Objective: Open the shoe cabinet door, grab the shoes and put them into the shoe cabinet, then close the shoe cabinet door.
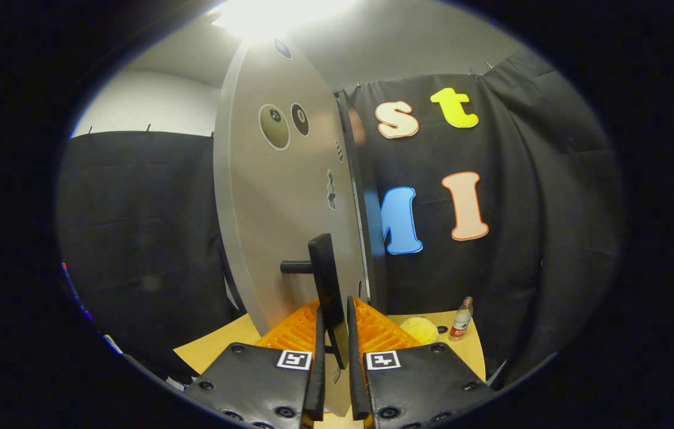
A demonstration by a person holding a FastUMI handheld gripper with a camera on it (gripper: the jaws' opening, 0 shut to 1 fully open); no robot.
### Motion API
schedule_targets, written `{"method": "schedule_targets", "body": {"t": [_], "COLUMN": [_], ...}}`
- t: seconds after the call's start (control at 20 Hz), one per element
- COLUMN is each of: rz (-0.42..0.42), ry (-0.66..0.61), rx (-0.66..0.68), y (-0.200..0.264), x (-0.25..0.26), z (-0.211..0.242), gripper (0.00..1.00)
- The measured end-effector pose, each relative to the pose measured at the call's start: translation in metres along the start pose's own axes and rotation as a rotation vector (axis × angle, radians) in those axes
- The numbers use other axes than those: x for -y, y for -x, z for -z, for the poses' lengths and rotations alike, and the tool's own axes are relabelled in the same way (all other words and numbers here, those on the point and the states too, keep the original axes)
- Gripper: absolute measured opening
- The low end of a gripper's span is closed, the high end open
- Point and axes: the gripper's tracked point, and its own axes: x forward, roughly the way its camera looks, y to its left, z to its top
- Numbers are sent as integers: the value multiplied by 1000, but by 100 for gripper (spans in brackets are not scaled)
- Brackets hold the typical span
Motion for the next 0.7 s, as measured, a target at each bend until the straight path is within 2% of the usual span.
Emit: {"method": "schedule_targets", "body": {"t": [0.05, 0.2, 0.3, 0.5, 0.7], "rz": [43, 210, 263, 326, 317], "ry": [-8, 58, 86, 126, 106], "rx": [-9, 0, -2, 43, 35], "y": [9, 33, 42, 88, 97], "x": [5, 23, 19, -10, -63], "z": [3, -2, -5, -14, 1], "gripper": [30, 71, 99, 98, 98]}}
